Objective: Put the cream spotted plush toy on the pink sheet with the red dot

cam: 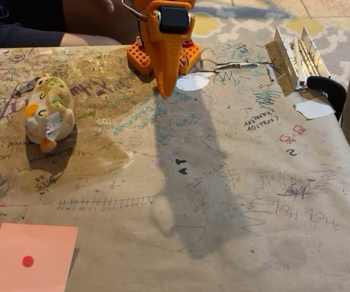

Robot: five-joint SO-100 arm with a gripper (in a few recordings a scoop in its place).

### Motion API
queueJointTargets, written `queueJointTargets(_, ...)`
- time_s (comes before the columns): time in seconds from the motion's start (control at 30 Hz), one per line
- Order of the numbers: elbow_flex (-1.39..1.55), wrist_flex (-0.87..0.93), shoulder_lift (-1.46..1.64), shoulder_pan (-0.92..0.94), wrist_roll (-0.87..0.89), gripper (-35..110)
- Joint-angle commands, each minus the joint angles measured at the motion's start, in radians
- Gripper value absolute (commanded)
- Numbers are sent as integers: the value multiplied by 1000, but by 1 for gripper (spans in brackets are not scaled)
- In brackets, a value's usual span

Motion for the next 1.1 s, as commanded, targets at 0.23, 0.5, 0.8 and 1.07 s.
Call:
queueJointTargets(0.23, -6, -11, 6, 8, 5, 0)
queueJointTargets(0.5, -49, -15, 5, 57, 14, 0)
queueJointTargets(0.8, -179, -43, 0, 439, -2, 2)
queueJointTargets(1.07, -34, -232, 2, 799, -169, 16)
